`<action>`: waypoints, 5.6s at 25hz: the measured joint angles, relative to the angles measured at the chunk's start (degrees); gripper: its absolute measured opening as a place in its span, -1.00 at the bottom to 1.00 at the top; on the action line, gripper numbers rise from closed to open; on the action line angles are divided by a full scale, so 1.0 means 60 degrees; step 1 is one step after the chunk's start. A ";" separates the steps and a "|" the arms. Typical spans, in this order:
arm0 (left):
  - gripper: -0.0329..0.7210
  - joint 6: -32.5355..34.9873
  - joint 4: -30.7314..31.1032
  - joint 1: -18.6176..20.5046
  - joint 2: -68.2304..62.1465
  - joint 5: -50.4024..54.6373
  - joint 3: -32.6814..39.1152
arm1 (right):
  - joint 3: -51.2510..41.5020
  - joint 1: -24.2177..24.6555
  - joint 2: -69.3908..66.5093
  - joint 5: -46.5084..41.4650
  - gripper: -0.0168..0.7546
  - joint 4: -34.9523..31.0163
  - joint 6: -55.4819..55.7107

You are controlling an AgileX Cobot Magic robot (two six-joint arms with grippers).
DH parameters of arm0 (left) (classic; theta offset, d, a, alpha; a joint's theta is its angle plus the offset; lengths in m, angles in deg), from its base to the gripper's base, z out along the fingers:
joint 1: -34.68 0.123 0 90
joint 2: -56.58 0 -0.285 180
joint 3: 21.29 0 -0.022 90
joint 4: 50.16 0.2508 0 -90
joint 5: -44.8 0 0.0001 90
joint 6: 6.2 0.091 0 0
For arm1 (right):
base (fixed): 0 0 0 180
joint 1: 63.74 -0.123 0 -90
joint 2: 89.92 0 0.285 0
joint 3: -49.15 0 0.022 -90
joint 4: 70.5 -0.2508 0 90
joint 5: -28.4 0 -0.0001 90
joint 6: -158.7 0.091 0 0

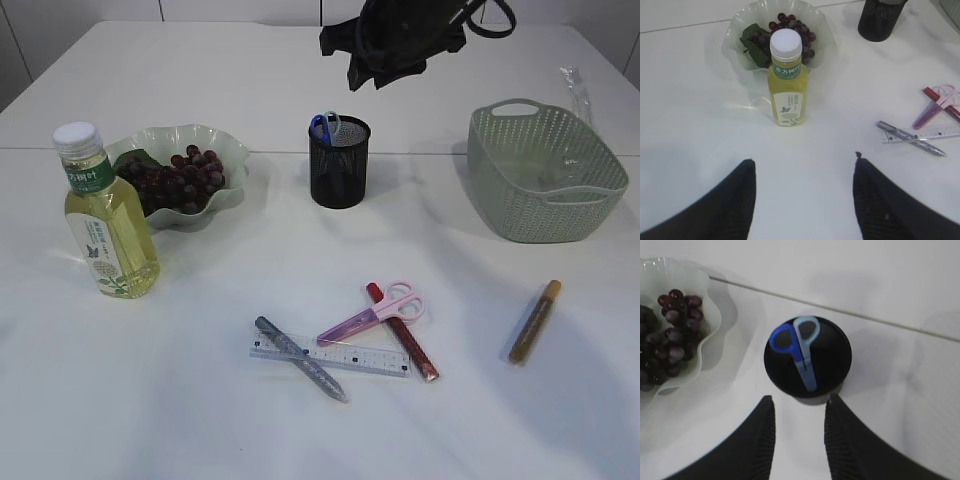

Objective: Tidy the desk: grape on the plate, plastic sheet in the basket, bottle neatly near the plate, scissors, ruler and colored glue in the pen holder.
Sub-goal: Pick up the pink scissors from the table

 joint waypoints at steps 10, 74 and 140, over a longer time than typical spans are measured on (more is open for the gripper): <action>0.26 0.2797 -0.2375 0.0000 -0.1729 -0.0022 -0.0402 | 0.1449 0.0000 0.0014 -0.3500 -0.27 -0.0037 0.0695; 0.27 0.4359 -0.1121 -0.4744 -1.2292 0.0474 -0.6810 | -0.6970 0.0854 0.5249 -0.3667 -0.28 0.0336 -0.0870; 0.27 0.4383 -0.1483 -0.4999 -1.5142 0.0755 -0.9267 | -0.6970 0.2464 0.5249 -0.3629 -0.34 -0.0409 -0.1279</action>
